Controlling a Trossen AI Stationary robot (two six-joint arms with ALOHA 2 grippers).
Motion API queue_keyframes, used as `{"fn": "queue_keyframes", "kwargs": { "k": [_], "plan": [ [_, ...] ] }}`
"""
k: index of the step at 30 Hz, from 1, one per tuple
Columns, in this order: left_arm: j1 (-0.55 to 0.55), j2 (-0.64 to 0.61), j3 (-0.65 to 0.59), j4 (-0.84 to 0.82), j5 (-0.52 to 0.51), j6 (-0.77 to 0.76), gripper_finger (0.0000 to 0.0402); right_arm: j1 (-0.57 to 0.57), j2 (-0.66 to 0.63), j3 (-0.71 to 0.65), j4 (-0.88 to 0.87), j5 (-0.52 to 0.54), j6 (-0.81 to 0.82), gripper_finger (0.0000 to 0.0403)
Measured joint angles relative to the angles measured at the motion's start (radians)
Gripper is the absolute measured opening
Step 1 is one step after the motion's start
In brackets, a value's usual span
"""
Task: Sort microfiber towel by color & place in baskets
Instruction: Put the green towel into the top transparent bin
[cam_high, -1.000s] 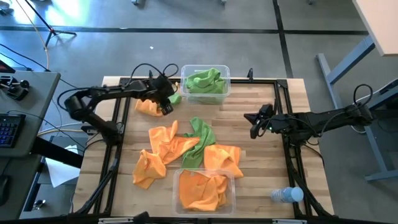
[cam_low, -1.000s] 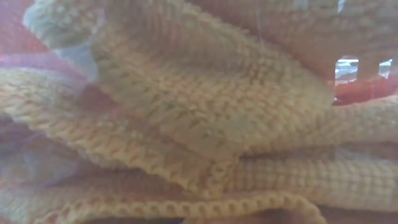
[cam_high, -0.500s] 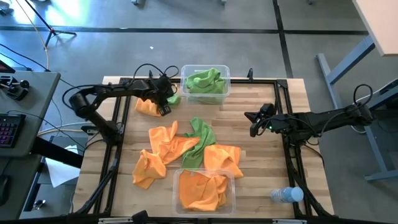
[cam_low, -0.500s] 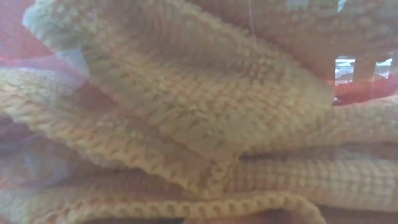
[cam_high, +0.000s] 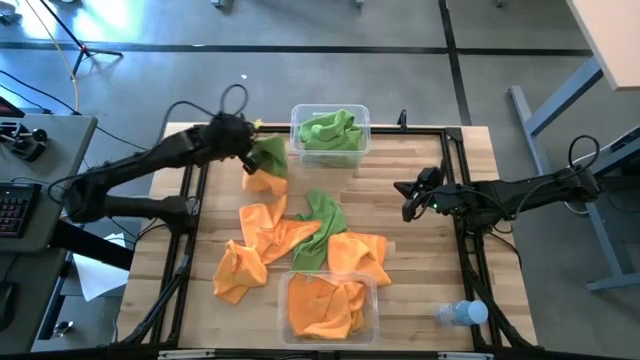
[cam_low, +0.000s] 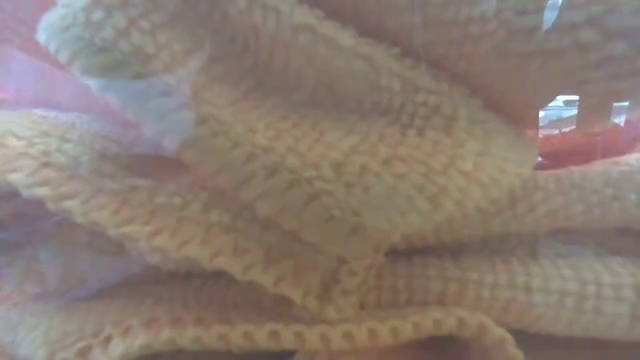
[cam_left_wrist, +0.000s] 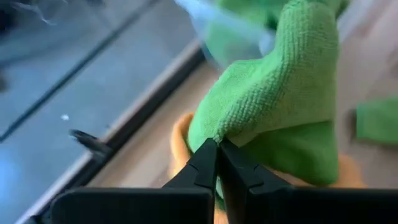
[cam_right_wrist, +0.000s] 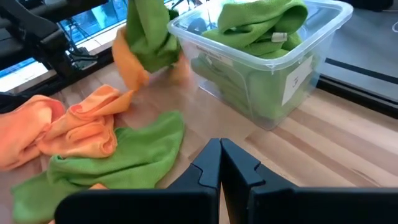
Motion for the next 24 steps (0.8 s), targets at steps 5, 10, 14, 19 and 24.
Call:
{"fn": "queue_keyframes", "kwargs": {
  "k": [5,10,14,19,24],
  "plan": [
    [-0.006,-0.139,0.0,0.004,-0.059,-0.066,0.0,0.0,0.0,0.0,-0.001,-0.006,-0.002,0.0],
    [-0.005,-0.216,0.001,0.046,-0.085,-0.099,0.0,0.0,0.0,0.0,0.0,-0.007,-0.002,0.0],
    [-0.006,-0.223,0.06,0.052,-0.085,-0.107,0.0,0.0,0.0,0.0,0.0,-0.008,-0.002,0.0],
    [-0.006,-0.166,0.19,0.054,-0.084,-0.068,0.0,0.0,0.0,0.0,-0.001,-0.008,-0.002,0.0],
    [-0.006,-0.038,0.358,0.054,-0.062,-0.013,0.0,0.0,0.0,0.0,-0.002,-0.008,-0.006,0.0]
  ]
}}
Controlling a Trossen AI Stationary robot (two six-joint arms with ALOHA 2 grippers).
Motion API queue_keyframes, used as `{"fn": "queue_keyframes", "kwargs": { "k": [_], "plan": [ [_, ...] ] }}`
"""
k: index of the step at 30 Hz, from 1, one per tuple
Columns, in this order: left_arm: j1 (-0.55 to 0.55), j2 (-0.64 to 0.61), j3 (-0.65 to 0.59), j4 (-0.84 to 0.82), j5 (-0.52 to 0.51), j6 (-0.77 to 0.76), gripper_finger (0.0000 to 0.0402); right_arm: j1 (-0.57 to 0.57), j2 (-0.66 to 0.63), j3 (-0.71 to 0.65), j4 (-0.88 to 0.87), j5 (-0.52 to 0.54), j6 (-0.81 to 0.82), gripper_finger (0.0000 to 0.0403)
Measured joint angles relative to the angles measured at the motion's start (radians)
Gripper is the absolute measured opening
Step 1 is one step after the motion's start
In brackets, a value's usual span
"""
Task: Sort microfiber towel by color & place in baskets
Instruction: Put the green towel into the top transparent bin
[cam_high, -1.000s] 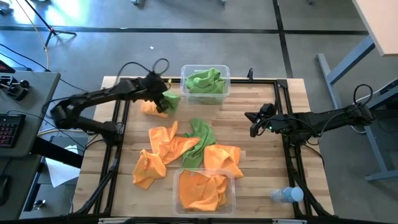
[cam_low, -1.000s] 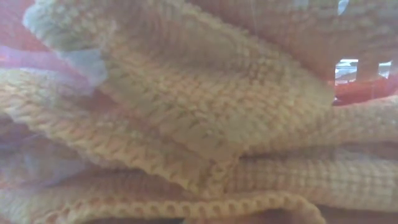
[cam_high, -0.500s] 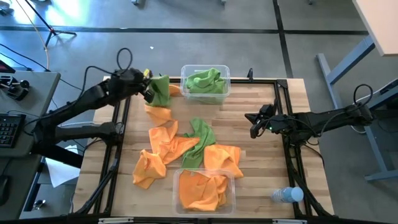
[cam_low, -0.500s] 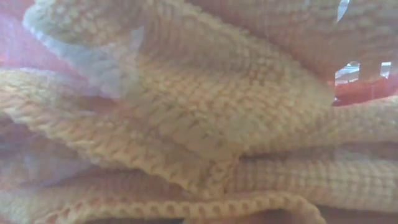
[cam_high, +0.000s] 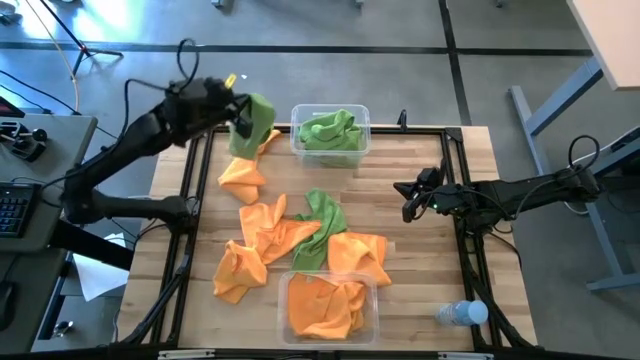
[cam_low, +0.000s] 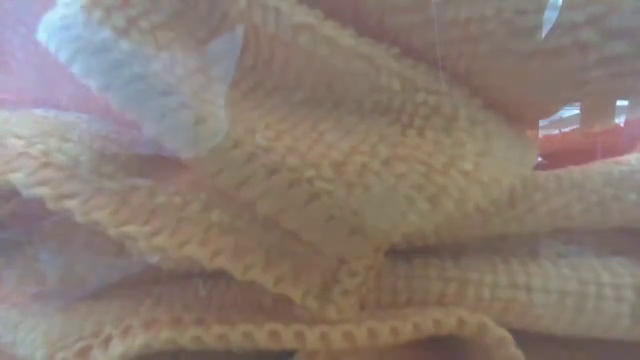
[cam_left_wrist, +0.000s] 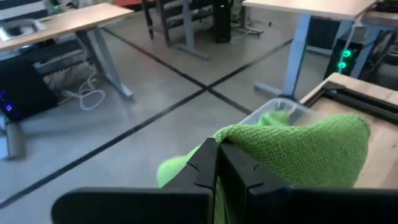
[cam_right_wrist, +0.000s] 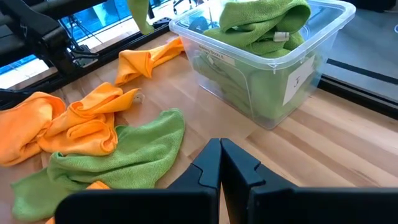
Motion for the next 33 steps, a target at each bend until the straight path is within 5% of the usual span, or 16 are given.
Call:
{"fn": "queue_keyframes", "kwargs": {
  "k": [21,26,33],
  "plan": [
    [-0.118,0.791,0.991,0.03,0.14,0.22,0.0,0.0,0.0,0.0,-0.002,0.004,-0.054,0.0],
    [-0.141,0.868,1.048,-0.198,0.048,0.177,0.0,0.0,0.0,0.0,-0.002,0.005,-0.032,0.0],
    [-0.149,0.871,0.971,-0.378,-0.03,-0.004,0.0,0.0,0.0,0.0,-0.002,0.006,-0.031,0.0]
  ]
}}
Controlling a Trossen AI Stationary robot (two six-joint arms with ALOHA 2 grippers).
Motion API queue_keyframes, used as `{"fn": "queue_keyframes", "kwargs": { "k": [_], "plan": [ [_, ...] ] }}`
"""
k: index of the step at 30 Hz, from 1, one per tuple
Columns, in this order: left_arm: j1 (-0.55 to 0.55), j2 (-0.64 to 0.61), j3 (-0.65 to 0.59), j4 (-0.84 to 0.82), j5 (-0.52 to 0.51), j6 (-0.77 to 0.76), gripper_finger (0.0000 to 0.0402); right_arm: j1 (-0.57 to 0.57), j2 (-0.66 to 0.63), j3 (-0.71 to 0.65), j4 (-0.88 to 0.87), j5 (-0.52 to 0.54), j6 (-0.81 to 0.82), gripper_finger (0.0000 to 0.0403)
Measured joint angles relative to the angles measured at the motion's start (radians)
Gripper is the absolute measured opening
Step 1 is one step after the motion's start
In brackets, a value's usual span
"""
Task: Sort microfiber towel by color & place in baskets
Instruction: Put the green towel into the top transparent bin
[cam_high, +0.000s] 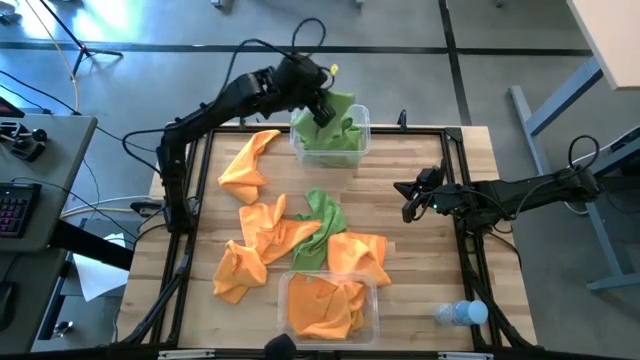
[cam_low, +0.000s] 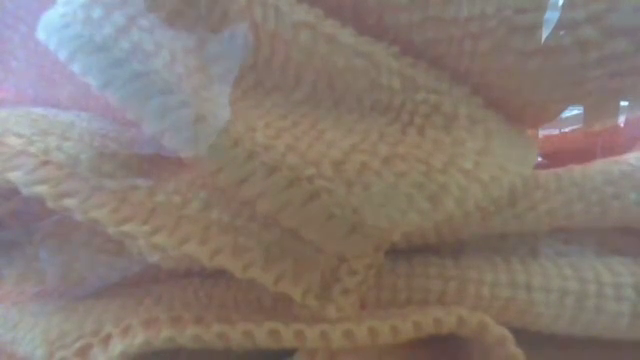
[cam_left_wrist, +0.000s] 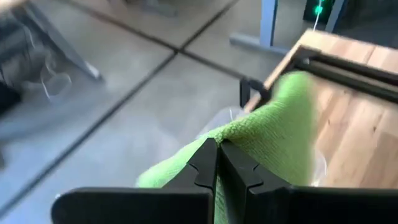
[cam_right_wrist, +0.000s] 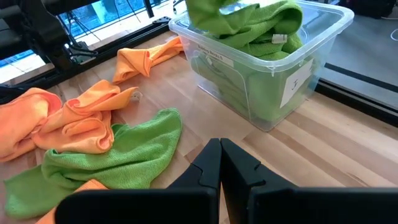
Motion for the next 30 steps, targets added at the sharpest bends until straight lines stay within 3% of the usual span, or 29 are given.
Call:
{"fn": "queue_keyframes", "kwargs": {
  "k": [5,7,12,15,19,26,30],
  "plan": [
    [0.015,0.013,-0.123,0.061,0.03,-0.091,0.0,0.0,0.0,0.0,0.0,0.0,-0.001,0.0],
    [0.031,0.03,-0.167,0.102,0.089,-0.148,0.0,0.0,0.0,0.0,0.0,0.0,-0.001,0.0],
    [0.046,0.047,-0.259,0.467,0.312,-0.205,0.0,0.0,0.004,0.0,-0.001,0.0,0.0,0.0],
    [0.045,0.046,-0.273,0.595,0.33,-0.208,0.0,0.0,0.012,0.0,0.0,-0.001,0.006,0.0],
    [0.057,0.046,-0.273,0.517,0.271,-0.194,0.0,0.0,0.019,0.0,-0.003,-0.009,0.034,0.0],
    [0.077,0.078,-0.273,0.157,0.244,-0.253,0.0,0.0,0.019,0.0,-0.007,-0.02,0.035,0.0],
    [0.082,0.136,-0.275,0.104,0.276,-0.322,0.0,0.0,0.019,0.0,-0.008,-0.02,0.035,0.0]
  ]
}}
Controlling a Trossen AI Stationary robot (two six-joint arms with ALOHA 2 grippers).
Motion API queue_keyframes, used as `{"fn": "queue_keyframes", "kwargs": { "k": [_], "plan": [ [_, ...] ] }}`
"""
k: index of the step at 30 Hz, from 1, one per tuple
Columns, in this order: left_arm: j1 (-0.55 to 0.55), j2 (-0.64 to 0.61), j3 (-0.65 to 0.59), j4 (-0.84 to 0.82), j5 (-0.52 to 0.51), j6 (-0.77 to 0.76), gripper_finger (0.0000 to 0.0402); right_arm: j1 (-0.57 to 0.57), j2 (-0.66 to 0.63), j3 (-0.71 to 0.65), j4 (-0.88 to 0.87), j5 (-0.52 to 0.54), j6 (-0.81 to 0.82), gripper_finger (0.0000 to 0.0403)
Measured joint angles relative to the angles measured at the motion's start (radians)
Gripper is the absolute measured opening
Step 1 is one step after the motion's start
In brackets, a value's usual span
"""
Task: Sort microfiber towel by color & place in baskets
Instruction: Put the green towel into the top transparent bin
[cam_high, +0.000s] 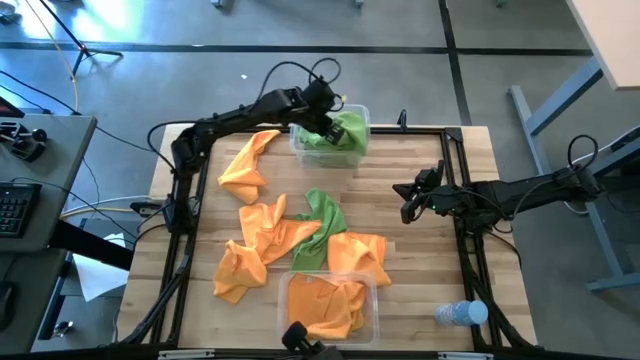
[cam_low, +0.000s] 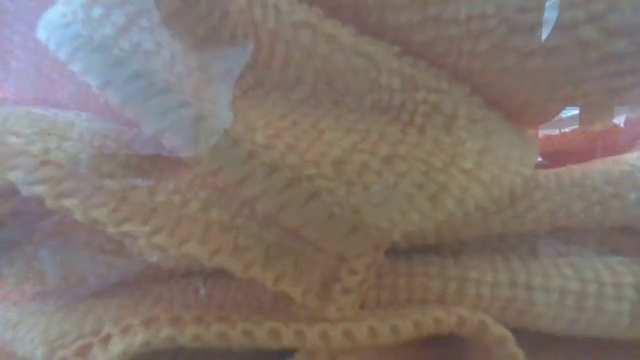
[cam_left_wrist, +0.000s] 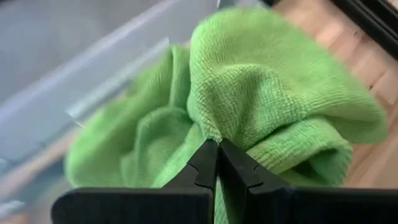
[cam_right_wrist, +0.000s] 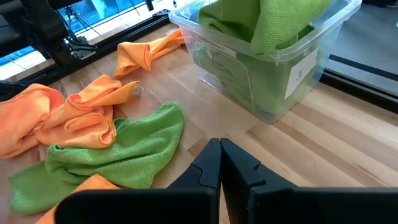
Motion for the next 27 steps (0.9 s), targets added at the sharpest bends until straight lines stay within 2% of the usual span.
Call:
{"fn": "queue_keyframes", "kwargs": {
  "k": [8,19,27],
  "plan": [
    [0.003,0.1,0.001,0.004,0.01,-0.197,0.0,0.0,0.0,0.0,-0.008,-0.002,0.007,0.0],
    [0.021,0.086,0.009,0.081,-0.006,-0.252,0.0,0.001,0.001,0.0,-0.027,-0.018,0.053,0.0],
    [0.032,0.081,0.009,0.068,-0.037,-0.327,0.0,0.001,0.001,0.0,-0.03,-0.021,0.053,0.0]
  ]
}}
